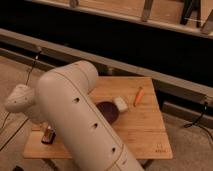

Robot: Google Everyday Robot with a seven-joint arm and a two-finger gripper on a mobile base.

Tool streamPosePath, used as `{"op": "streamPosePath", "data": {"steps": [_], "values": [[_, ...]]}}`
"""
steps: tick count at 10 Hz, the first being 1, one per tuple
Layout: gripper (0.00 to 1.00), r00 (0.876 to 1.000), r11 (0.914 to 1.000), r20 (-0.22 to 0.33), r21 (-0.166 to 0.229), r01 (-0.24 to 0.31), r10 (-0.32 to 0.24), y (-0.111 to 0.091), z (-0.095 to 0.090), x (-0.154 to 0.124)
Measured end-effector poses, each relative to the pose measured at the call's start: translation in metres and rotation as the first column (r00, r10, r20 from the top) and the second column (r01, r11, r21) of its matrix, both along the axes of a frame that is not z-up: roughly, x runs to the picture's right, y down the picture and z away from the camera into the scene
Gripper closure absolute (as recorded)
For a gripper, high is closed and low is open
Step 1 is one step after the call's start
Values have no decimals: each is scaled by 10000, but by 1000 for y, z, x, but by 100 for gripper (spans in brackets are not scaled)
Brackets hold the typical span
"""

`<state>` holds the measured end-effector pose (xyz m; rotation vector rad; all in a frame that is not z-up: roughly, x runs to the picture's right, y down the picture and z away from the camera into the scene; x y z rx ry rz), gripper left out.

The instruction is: Push the eraser across the table

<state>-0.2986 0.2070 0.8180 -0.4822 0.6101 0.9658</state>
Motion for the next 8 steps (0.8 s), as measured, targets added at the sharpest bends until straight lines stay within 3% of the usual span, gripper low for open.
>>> {"op": "streamPosePath", "data": {"steps": [8], "values": [[35, 9897, 10000, -1432, 92, -19, 32, -7, -4, 72]]}}
